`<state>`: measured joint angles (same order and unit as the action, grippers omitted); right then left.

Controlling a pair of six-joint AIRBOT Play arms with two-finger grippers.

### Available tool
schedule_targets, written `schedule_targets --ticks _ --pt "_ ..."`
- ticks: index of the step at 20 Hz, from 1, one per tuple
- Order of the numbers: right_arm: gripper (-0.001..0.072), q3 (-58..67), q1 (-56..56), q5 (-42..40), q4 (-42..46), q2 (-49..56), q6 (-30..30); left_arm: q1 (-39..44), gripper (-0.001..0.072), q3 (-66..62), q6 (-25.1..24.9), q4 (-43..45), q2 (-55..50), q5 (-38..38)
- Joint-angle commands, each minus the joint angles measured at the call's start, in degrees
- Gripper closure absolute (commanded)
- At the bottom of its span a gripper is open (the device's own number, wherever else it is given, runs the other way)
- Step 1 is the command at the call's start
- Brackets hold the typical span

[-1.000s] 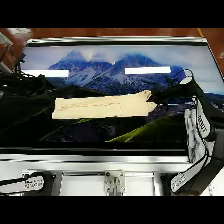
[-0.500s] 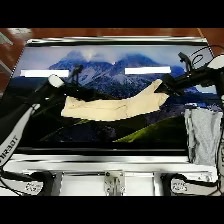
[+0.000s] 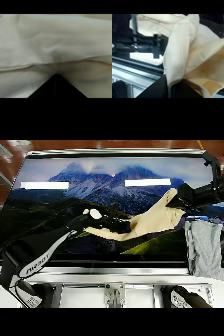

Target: Fold the shirts.

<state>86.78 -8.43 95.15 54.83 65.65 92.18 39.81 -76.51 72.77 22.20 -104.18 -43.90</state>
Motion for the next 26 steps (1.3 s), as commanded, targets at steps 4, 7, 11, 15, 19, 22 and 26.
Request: schedule_targets --ticks 4,7,11,15,19,22,26 --pt "0.0645 -0.42 0.92 -0.76 2.71 -1.75 3.13 0.17 0.0674 0.07 -4.31 -8.11 -2.29 1.88" --pt "0.0645 -1.44 7.56 -1.53 8.24 1.03 3.13 -11.06 0.0674 0.07 -7.72 -8.04 4.13 1.66" --pt "0.0646 -1.44 19.45 -14.84 6.91 9.20 3.10 -29.86 0.0674 0.04 -8.28 -5.03 17.40 0.33" --pt "0.0645 -1.44 30.25 -25.49 3.15 19.98 3.10 -47.84 0.0674 0.07 -8.26 -4.02 29.44 -6.45" --pt "0.0645 -1.44 37.38 -34.12 -1.25 31.01 3.21 -59.71 0.0673 0.07 -8.28 -2.67 37.38 -16.26" --pt "0.0625 -1.44 39.01 -39.78 -11.30 37.31 3.56 -62.73 0.0673 0.07 -8.26 -0.24 40.54 -22.38" --pt "0.0234 -1.42 38.45 -41.00 -25.66 40.52 -1.11 -61.18 0.0673 0.09 -8.28 2.56 41.20 -24.09"
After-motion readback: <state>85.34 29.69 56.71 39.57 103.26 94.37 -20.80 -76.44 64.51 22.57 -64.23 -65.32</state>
